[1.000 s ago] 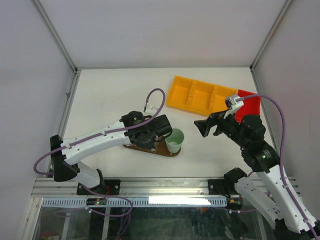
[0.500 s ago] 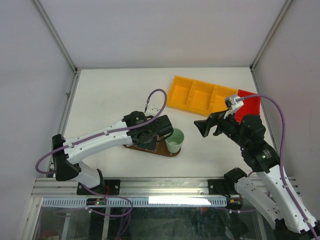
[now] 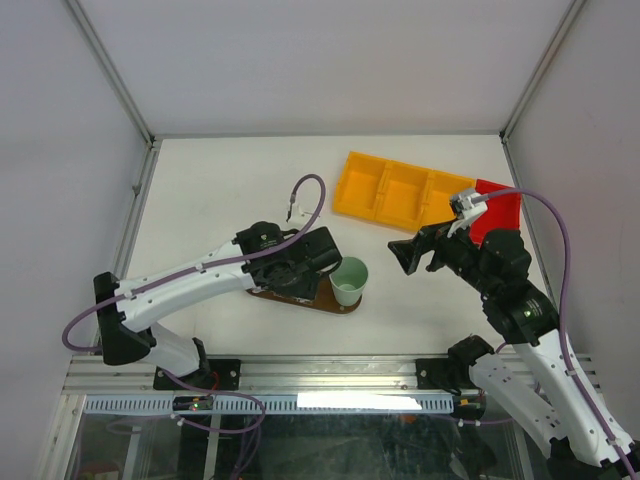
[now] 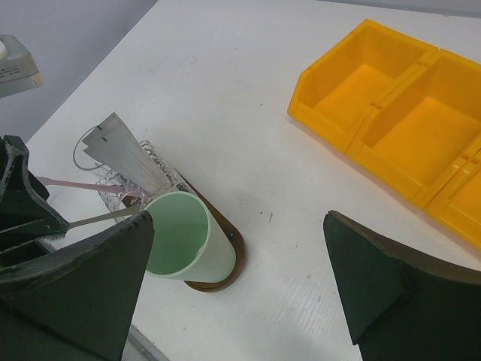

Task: Prepare toiletry sets of a toothbrush and toothpaste on the tray

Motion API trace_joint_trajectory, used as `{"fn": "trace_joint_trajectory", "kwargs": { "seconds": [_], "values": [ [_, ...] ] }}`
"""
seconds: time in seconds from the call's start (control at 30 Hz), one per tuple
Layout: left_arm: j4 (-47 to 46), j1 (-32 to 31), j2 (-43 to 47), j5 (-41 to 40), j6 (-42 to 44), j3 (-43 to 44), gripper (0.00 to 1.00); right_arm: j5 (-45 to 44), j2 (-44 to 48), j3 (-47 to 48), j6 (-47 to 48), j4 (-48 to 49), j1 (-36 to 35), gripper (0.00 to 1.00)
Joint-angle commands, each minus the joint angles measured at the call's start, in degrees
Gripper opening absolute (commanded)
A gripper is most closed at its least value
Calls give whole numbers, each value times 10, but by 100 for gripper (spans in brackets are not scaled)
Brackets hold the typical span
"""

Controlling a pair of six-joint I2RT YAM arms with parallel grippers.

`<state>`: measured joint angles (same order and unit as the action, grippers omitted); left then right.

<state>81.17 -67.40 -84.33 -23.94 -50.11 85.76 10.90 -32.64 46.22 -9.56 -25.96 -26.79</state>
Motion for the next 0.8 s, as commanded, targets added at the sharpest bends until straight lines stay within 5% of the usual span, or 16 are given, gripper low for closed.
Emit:
{"fn": "trace_joint_trajectory", "kwargs": {
  "seconds": [0.0, 0.37, 0.77],
  "values": [
    [-24, 5, 44, 0, 14, 9, 59, 2, 0, 2, -4, 32, -1, 100],
    [-84, 5, 98, -4, 62, 29, 75, -7, 0, 10, 2, 23, -2, 100],
    [-262, 14, 183, -77, 195, 63, 99, -46, -3, 45, -3, -13, -1, 100]
  ]
}}
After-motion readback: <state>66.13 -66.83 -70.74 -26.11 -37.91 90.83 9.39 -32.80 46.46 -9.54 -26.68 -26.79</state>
